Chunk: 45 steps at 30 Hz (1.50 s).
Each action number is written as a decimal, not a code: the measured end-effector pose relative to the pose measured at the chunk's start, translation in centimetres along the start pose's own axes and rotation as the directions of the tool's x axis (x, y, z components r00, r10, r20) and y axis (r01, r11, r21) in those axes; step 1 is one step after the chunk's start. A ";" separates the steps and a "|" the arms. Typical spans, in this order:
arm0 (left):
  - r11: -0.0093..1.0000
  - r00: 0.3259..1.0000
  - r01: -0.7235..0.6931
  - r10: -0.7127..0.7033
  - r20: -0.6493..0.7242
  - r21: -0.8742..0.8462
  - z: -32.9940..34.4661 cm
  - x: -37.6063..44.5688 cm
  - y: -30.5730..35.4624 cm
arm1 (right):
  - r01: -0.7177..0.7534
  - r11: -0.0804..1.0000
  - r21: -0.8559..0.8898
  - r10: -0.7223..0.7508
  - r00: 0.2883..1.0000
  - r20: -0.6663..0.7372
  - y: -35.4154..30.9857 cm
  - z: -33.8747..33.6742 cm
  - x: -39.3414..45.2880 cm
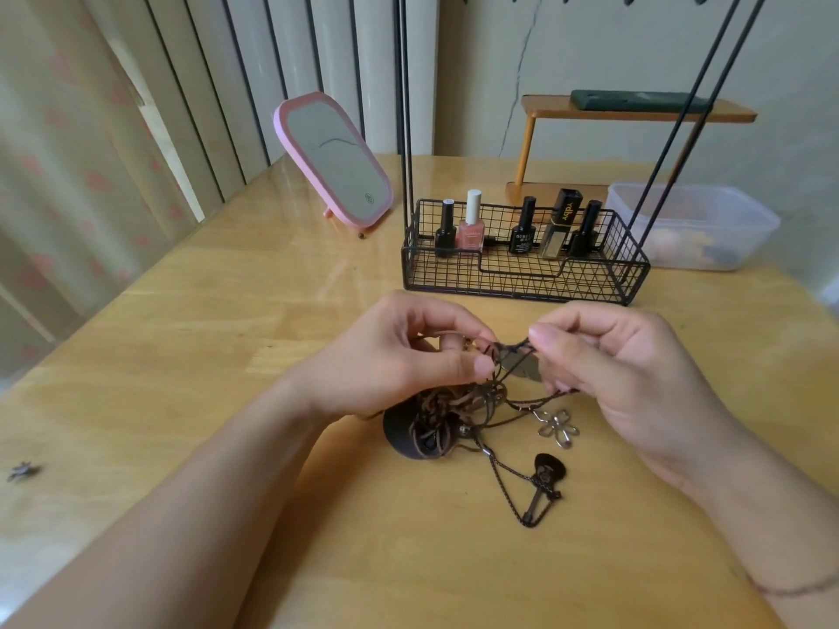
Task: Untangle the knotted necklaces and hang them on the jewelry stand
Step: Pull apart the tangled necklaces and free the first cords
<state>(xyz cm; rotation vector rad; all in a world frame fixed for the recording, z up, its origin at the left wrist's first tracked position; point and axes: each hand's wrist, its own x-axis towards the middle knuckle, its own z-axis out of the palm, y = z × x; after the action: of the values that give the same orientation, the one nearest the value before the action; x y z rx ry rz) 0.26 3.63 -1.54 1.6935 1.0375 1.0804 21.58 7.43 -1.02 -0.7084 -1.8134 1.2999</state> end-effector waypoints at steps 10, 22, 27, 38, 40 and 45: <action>0.997 1.000 -0.009 0.011 0.023 -0.072 0.3 0.1 -0.2 | 0.087 0.946 -0.313 -0.090 0.996 0.004 1.0 0.2 -0.1; 0.998 0.996 -0.020 0.015 -0.089 -0.063 0.5 0.4 -0.7 | 0.057 0.985 -0.163 -0.054 0.998 0.020 0.5 0.2 0.0; 0.999 0.985 0.015 -0.021 -0.170 -0.037 0.5 0.5 -0.8 | -0.024 0.973 0.231 0.022 1.000 0.010 0.2 -0.1 0.0; 0.950 0.978 0.098 -0.037 -0.204 0.298 -0.2 0.3 -1.0 | -0.103 0.712 0.694 0.128 0.992 0.016 0.1 -2.8 0.9; 0.912 0.974 0.138 -0.053 -0.222 0.386 -0.5 0.1 -0.9 | -0.071 0.727 0.683 0.150 0.987 -0.057 -0.1 -3.2 1.0; 0.878 0.954 0.237 -0.129 -0.271 0.417 -1.4 -0.1 -0.6 | -0.023 0.751 0.660 0.244 0.938 -0.245 -0.1 -5.3 1.3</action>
<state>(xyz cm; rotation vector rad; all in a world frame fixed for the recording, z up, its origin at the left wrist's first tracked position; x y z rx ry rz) -1.19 4.03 -1.74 1.7956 1.6706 0.9827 25.30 11.18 0.35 -0.6105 -0.9504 1.6726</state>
